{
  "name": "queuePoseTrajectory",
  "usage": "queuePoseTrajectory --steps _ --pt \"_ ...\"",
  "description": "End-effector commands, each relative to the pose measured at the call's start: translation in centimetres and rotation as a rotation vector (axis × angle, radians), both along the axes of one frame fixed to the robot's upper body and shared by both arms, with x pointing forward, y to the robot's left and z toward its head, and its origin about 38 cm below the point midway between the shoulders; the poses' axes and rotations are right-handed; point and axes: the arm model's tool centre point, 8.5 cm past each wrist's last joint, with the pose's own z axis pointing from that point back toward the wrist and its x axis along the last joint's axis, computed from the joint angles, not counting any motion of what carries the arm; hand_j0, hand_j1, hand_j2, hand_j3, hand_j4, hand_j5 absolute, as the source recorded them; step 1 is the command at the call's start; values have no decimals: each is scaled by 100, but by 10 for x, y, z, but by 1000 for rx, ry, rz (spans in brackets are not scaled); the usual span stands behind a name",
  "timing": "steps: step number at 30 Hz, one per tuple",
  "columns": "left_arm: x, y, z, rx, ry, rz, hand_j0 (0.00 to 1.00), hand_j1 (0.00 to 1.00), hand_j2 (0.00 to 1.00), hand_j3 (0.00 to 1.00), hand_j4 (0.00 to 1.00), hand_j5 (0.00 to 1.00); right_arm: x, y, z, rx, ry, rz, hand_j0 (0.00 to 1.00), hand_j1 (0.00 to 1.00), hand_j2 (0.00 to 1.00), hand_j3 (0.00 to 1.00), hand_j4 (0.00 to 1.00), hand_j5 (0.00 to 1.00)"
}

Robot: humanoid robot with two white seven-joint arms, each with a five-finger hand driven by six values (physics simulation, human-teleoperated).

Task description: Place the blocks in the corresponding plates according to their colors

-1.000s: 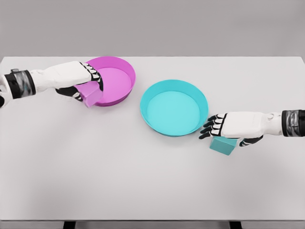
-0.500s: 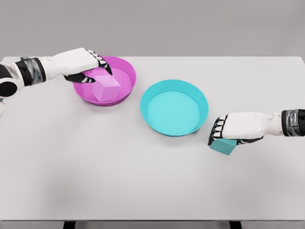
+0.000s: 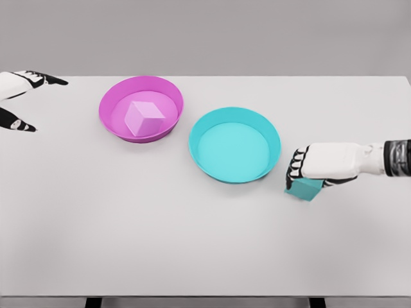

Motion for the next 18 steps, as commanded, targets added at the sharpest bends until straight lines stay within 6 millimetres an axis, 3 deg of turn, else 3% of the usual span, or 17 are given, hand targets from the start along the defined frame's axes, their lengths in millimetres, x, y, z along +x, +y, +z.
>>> queuePoseTrajectory --steps 1,5,8,13,18 --pt "-3 3 5 -33 1 5 100 100 100 100 100 100 3 -5 9 11 -19 -20 62 62 62 62 62 62" --pt "-17 4 -36 -32 95 10 100 100 100 100 100 100 6 -9 16 17 -37 -33 62 62 62 62 62 62" --pt "-17 -11 -54 -51 124 -17 100 100 100 100 100 100 8 -15 24 20 -56 -51 62 62 62 62 62 62" --pt "-16 2 -59 -48 140 25 100 100 100 100 100 100 15 -16 38 54 -82 -71 62 62 62 62 62 62" --pt "-17 2 -64 -36 148 23 100 100 100 100 100 100 24 -19 45 61 -100 -90 62 62 62 62 62 62"
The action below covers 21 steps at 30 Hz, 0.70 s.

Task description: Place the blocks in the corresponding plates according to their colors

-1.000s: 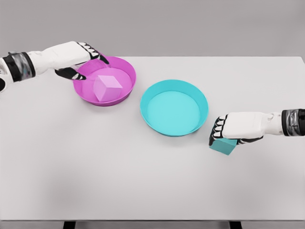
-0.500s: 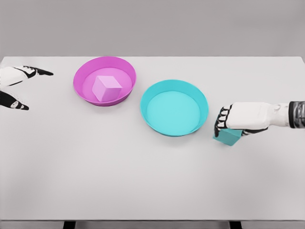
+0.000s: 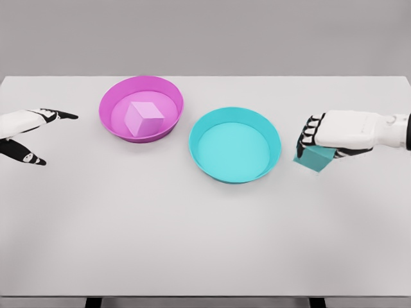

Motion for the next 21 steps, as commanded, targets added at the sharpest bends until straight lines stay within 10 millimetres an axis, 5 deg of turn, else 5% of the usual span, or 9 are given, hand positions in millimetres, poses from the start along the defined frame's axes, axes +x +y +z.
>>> queuePoseTrajectory --steps 1,21 --pt "0 1 0 -1 1 5 100 100 100 100 100 100 5 -4 2 14 1 -25 62 62 62 62 62 62" --pt "0 0 -3 18 5 1 100 100 100 100 100 100 41 38 18 78 -41 19 62 62 62 62 62 62"
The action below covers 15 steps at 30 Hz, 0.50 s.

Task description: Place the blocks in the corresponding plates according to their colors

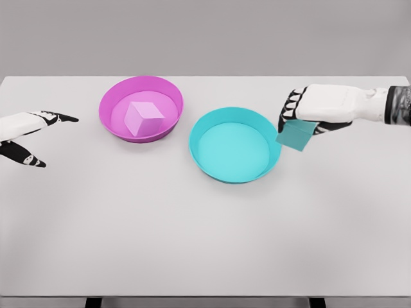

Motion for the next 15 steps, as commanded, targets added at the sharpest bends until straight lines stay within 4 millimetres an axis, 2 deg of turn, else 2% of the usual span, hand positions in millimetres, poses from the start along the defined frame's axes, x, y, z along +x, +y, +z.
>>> queuePoseTrajectory --steps 1,6,15 --pt "-1 1 0 -2 5 3 100 100 100 100 100 100 8 6 -3 12 5 -3 62 62 62 62 62 62" --pt "-1 0 -1 -2 10 -1 100 100 100 100 100 100 12 13 -2 19 1 5 62 62 62 62 62 62" --pt "1 -9 -6 -18 12 -14 100 100 100 100 100 100 28 62 -10 55 12 73 62 62 62 62 62 62"
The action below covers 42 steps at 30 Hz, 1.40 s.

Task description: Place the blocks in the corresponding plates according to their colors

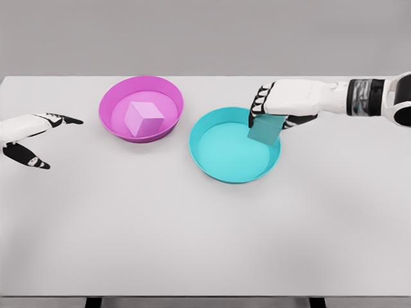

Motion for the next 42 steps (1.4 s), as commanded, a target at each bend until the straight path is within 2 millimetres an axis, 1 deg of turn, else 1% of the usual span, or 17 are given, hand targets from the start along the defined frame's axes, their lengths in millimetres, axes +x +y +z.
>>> queuePoseTrajectory --steps 1,5,10,11,12,13,14,22,23,25,26,27,30,34,37,38,42 --pt "0 -2 -1 -10 1 1 100 100 100 100 100 100 5 13 -3 17 7 11 62 62 62 62 62 62" --pt "0 -2 -1 -10 3 1 100 100 100 100 100 100 14 30 -10 24 19 19 62 62 62 62 62 62" --pt "0 0 -1 -8 4 3 100 100 100 100 100 100 20 34 -12 24 20 11 63 63 63 63 63 63" --pt "0 0 -1 -8 4 3 100 100 100 100 100 100 19 37 -12 26 18 18 69 69 69 69 69 69" --pt "-1 0 -2 -8 6 3 100 100 100 100 100 100 19 36 -13 24 19 17 79 79 79 79 79 79" --pt "-1 0 -2 -8 6 3 100 100 100 100 100 100 19 38 -13 23 20 20 93 93 93 93 93 93" --pt "-1 -1 -2 -2 13 -1 100 100 100 100 100 100 19 35 -13 24 19 16 100 100 100 100 100 100" --pt "-1 0 -3 -2 16 -2 100 100 100 100 100 100 18 28 -11 25 19 3 100 100 100 100 100 100" --pt "-1 -1 -2 -2 14 -2 100 100 100 100 100 100 18 13 -9 25 14 -25 100 100 100 100 100 100" --pt "-1 -1 -2 -2 14 -2 100 100 100 100 100 100 15 -25 12 81 -7 -101 100 100 100 100 100 100" --pt "-1 0 -3 -2 16 -2 100 100 100 100 100 100 5 -42 12 90 6 -122 100 100 100 100 100 100" --pt "-1 0 -3 -2 16 -2 100 100 100 100 100 100 -3 -47 12 97 12 -122 100 100 100 100 100 100" --pt "-1 -1 -3 -3 16 -2 100 100 100 100 100 100 -32 -78 8 161 2 -158 100 100 100 100 100 100" --pt "-1 0 -3 -2 16 -2 100 100 100 100 100 100 -54 -115 -18 157 57 -244 100 100 100 100 100 100" --pt "-1 -1 -3 -3 16 -2 100 100 100 100 100 100 -62 -126 -32 160 88 -276 100 100 100 100 100 100" --pt "-1 -1 -3 -3 16 -2 100 100 100 100 100 100 -66 -136 -32 146 89 -297 100 100 100 100 100 100" --pt "-1 -1 -3 -3 16 -2 100 100 100 100 100 100 -68 -137 -37 144 102 -301 100 100 100 100 100 100"
